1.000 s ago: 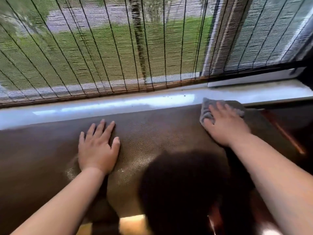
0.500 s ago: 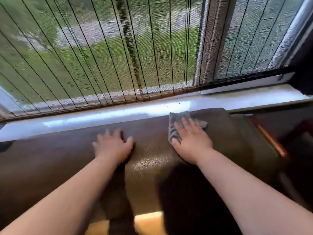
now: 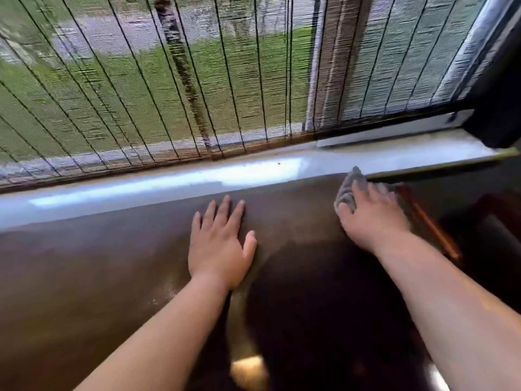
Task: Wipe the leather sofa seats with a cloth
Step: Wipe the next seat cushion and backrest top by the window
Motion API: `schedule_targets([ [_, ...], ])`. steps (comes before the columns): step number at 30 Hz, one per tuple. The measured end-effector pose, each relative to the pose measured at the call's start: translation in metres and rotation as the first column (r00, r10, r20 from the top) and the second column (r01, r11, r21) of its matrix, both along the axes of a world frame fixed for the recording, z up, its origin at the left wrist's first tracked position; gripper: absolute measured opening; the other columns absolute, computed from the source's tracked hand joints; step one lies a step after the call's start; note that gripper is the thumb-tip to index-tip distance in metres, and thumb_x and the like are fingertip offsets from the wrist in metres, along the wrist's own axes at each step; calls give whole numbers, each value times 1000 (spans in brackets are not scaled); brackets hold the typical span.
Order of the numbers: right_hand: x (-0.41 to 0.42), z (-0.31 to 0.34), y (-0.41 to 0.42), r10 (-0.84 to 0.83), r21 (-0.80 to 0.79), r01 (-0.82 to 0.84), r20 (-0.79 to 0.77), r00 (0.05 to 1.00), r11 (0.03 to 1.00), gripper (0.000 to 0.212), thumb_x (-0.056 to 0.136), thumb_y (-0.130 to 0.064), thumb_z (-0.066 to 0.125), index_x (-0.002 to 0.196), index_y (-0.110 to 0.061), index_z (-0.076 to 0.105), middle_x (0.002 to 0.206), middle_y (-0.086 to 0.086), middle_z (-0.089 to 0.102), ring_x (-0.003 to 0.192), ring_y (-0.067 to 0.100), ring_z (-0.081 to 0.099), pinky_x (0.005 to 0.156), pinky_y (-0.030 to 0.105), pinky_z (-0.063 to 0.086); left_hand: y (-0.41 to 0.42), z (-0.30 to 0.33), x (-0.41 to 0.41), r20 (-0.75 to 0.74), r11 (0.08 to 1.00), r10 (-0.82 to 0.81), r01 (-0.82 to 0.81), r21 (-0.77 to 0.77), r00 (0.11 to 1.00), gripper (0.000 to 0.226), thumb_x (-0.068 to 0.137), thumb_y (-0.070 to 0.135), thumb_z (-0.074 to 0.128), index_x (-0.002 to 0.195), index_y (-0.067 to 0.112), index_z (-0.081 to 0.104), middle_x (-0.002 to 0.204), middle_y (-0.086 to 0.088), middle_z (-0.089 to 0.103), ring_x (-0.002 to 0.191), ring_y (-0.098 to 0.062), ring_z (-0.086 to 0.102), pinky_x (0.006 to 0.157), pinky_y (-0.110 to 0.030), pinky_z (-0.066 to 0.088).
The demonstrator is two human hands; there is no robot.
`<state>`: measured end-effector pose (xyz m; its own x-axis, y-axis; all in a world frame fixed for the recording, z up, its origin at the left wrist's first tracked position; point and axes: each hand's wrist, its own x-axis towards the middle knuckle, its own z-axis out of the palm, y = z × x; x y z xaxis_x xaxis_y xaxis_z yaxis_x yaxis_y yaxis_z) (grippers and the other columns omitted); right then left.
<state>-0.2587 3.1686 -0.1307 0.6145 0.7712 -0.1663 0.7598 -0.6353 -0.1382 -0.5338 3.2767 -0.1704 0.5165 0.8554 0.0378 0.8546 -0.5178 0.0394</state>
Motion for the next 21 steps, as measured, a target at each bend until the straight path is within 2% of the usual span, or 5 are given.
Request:
schedule_targets([
  [2,-47,-4,22,188,50,-189,18,982,981,75,95,-51,20,162,-19,23,168,15,24,152,34,24,124,47,24,1,-3,0,4,1000,2,-2,5,1000,80,93,67,8,168,38,14,176,5,9,162,-22,6,131,-48,4],
  [6,-86,-4,36,534,17,-534,-13,845,846,70,102,-51,28,165,-23,15,172,9,14,158,29,11,129,45,10,1,-4,-1,11,1000,2,-3,23,1000,80,93,67,9,167,39,17,176,5,13,162,-22,9,131,-48,5],
  [12,30,-14,15,91,23,-91,-5,996,996,69,103,-41,17,164,-9,12,172,14,9,158,32,7,129,50,9,3,-7,-2,6,999,1,-1,48,1000,77,95,67,10,167,40,15,175,7,13,162,-21,9,131,-47,5],
  [18,-86,-23,-14,484,91,-484,23,875,870,73,101,-51,13,166,-21,5,174,3,-7,160,23,-7,130,41,-6,1,-5,-1,20,999,21,-22,40,1000,78,94,66,15,165,36,28,173,4,24,160,-24,20,130,-48,12],
  [21,-69,-23,-34,472,149,-470,28,881,870,82,91,-57,7,166,-24,17,174,0,4,161,19,0,125,31,-13,0,-2,-1,22,999,21,-21,31,1000,79,93,67,11,166,38,24,174,6,21,161,-22,17,131,-47,9],
])
